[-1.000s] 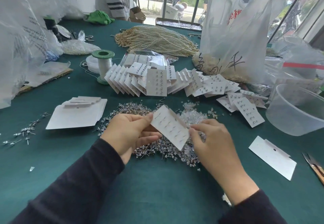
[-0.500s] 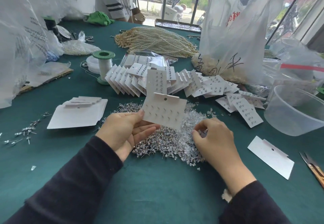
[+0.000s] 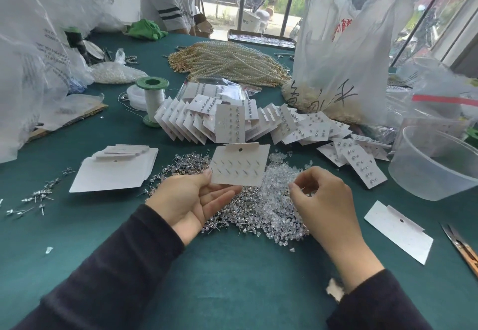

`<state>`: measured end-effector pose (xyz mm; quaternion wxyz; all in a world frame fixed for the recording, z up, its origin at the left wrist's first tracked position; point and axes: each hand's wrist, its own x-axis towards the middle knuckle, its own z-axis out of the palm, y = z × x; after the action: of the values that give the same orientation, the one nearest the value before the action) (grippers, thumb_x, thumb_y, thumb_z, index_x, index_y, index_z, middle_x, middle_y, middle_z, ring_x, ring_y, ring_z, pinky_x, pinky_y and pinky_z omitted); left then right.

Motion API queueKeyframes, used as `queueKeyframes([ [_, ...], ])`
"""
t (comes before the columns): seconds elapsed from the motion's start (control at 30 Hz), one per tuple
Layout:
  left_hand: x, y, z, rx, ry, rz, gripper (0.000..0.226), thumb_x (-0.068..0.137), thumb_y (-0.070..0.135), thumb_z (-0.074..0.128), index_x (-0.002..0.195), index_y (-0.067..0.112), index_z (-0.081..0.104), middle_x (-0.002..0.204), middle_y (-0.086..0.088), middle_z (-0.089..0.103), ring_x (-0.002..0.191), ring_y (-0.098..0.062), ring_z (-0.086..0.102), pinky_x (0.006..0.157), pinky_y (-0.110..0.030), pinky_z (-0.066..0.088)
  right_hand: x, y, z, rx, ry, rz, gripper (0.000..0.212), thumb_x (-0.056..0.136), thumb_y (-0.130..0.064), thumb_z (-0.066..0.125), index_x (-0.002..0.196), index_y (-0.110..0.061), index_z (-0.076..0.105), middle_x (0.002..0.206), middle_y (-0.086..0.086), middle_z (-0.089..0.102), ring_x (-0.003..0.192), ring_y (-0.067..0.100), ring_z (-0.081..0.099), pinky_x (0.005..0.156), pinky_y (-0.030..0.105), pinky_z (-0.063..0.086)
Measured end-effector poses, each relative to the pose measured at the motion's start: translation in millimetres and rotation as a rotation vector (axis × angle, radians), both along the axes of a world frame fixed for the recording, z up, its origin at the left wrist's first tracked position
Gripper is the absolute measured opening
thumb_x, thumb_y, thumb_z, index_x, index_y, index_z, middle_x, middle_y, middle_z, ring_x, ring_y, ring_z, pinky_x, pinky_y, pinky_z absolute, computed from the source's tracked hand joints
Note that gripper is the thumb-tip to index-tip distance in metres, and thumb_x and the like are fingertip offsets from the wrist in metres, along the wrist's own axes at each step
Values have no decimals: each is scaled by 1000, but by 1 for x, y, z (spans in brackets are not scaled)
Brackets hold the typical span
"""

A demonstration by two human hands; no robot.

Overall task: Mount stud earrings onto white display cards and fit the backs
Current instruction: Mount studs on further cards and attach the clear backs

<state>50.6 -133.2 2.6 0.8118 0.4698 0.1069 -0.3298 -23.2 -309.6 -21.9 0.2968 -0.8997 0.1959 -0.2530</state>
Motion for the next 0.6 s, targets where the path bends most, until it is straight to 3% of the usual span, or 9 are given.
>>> queueKeyframes([
  [0.13,-3,-2,1,-38,9,-42,23,97,5,35,96,-12,51,62,-22,68,52,-21,69,39,-20,51,-1,2,-1,112,-7,39,8,79,-12,66,78,-20,66,67,-13,62,68,-5,55,58,4,39],
  [0.47,-7,-3,3,-150,51,-80,25,98,5,31,96,-9,51,75,-24,70,59,-25,70,46,-26,56,-4,4,2,201,-74,69,17,80,-13,69,74,-29,68,67,-15,67,64,-1,60,59,8,43],
  [0.6,-9,-5,0,-149,13,-116,25,97,6,33,100,-9,52,79,-26,70,65,-29,71,50,-29,58,-4,3,4,352,-137,96,23,80,-7,68,73,-29,72,57,-9,67,47,-1,50,49,8,38],
])
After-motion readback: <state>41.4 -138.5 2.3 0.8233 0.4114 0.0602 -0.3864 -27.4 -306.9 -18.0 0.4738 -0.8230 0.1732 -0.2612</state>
